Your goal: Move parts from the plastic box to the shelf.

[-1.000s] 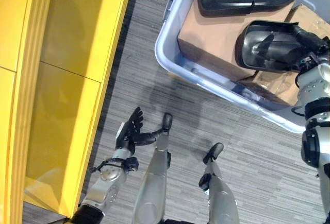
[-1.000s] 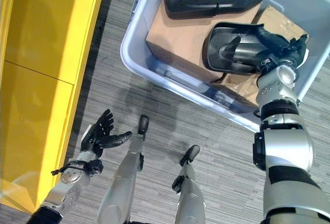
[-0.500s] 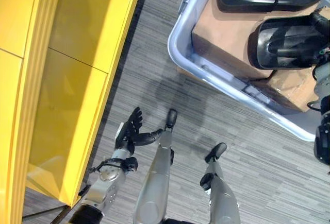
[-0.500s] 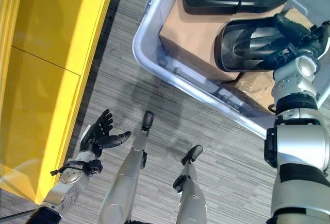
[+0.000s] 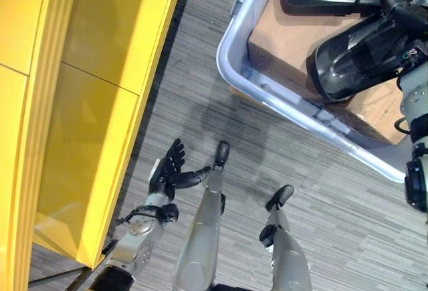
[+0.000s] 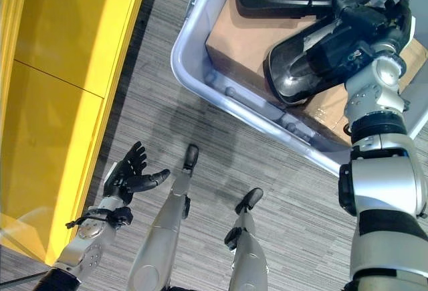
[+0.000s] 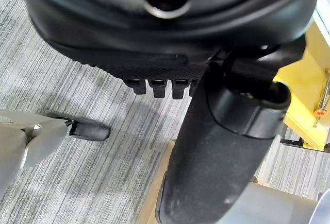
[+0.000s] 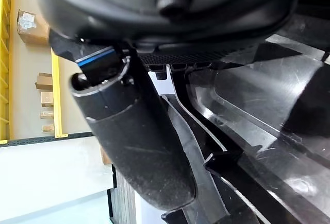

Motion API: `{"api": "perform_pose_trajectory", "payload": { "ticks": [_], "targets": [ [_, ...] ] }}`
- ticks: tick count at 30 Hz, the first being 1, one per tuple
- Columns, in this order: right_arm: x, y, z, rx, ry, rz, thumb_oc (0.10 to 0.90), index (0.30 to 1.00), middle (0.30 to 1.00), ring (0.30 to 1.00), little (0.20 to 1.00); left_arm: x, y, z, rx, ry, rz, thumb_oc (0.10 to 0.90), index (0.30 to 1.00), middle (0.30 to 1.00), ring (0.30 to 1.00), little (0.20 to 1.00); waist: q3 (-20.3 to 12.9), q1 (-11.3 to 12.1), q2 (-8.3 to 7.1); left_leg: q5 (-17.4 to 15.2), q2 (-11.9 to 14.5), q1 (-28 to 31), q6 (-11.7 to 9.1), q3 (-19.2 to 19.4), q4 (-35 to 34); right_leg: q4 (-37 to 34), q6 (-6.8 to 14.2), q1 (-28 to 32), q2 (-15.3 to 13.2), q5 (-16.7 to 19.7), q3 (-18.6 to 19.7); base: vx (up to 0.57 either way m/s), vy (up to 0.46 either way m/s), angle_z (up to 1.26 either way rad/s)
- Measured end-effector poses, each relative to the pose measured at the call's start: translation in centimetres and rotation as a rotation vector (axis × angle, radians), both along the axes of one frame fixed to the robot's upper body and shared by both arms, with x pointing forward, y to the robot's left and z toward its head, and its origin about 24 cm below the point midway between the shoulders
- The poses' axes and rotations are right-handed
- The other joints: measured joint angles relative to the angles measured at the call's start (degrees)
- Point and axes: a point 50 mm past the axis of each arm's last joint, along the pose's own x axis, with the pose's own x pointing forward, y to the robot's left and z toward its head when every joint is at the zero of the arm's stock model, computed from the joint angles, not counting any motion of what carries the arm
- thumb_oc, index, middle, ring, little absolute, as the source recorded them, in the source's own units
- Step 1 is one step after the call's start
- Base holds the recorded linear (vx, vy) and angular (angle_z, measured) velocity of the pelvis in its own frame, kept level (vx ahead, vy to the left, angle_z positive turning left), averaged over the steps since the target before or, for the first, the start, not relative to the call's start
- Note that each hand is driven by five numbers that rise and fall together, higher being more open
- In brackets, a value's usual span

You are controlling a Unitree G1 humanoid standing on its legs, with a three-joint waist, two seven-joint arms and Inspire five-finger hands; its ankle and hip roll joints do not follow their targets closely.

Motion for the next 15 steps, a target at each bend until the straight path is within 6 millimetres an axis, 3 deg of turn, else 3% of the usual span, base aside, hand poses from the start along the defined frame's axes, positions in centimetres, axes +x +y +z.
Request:
{"api": "perform_pose_trajectory", "payload": {
  "ticks": [10, 13, 15],
  "targets": [
    [-0.3, 4.3, 1.0, -0.172, -0.085, 0.103, 0.900, 1.000, 1.000, 1.000, 1.000, 0.1, 0.5, 0.3, -0.003, -0.016, 0.024, 0.900, 1.000, 1.000, 1.000, 1.000, 0.06, -2.84, -0.12, 0.01, 0.28, 0.08, 0.02, 0.14, 0.03, 0.02, -0.04, -0.07, 0.18, 0.06, 0.09, 0.00, 0.000, 0.00],
    [-1.5, 7.1, 0.8, -0.305, -0.158, 0.171, 0.900, 1.000, 1.000, 1.000, 1.000, 0.2, 0.9, 0.4, -0.003, -0.021, 0.042, 0.900, 1.000, 1.000, 1.000, 1.000, 0.07, -3.94, -0.15, 0.02, 0.34, 0.53, 0.03, 0.34, 0.04, 0.02, -0.07, 0.15, 0.16, 0.11, 0.34, -0.01, 0.000, -0.05],
    [-3.5, 9.9, 1.0, -0.473, -0.268, 0.213, 0.900, 1.000, 1.000, 1.000, 1.000, 0.3, 1.0, 0.7, -0.004, -0.033, 0.049, 0.900, 1.000, 1.000, 1.000, 1.000, 0.21, -4.02, -0.43, 0.02, 0.93, 1.56, 0.03, 0.72, 0.04, 0.02, -0.17, 0.94, 0.57, 0.18, 1.05, -0.03, 0.000, -0.11]
  ]
}}
